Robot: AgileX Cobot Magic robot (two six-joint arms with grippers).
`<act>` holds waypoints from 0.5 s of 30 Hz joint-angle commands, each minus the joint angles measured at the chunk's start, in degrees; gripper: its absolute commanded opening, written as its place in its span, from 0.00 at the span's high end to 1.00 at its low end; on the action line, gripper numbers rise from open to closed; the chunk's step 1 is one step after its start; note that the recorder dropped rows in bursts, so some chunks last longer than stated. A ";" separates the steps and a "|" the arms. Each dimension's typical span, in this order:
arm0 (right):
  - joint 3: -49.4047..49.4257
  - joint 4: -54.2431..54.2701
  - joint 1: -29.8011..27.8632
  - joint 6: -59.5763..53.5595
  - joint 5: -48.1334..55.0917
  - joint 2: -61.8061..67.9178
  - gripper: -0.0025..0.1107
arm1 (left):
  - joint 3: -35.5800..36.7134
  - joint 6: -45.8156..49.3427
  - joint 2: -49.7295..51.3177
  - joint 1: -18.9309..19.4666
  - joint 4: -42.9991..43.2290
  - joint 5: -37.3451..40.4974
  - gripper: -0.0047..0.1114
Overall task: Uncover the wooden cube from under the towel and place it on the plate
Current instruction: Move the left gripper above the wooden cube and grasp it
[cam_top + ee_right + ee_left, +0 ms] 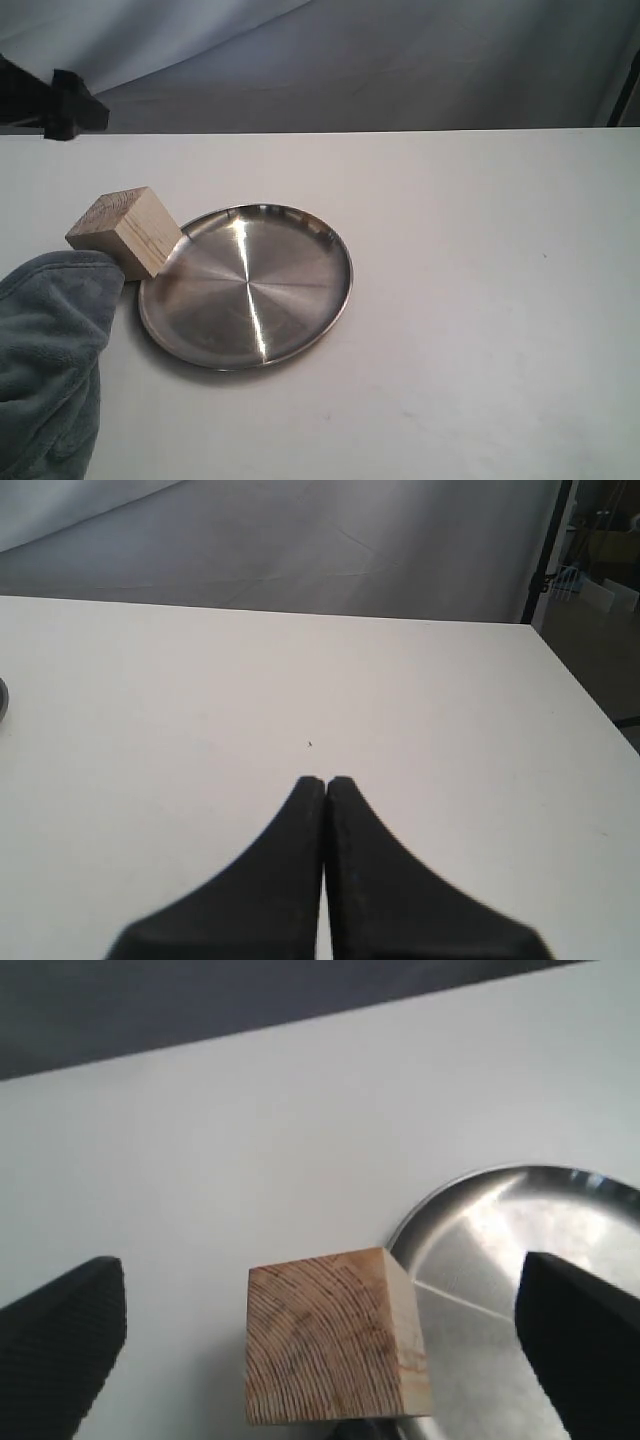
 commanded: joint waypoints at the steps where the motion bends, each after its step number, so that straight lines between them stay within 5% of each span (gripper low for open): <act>1: 0.23 0.25 0.00 -0.43 -0.79 -0.35 0.98 | -0.45 5.65 7.97 -0.35 0.57 -1.64 0.06; 5: 0.23 0.25 0.00 -0.43 -0.79 -0.35 0.98 | -0.45 5.77 12.97 -0.35 0.57 -3.04 0.23; 10: 0.23 0.25 0.00 -0.43 -0.79 -0.35 0.98 | -0.45 5.77 14.53 -0.35 0.57 -5.37 0.90; 15: 0.23 0.25 0.00 -0.43 -0.79 -0.35 0.98 | -0.45 5.65 12.96 -0.35 -0.55 -8.08 0.95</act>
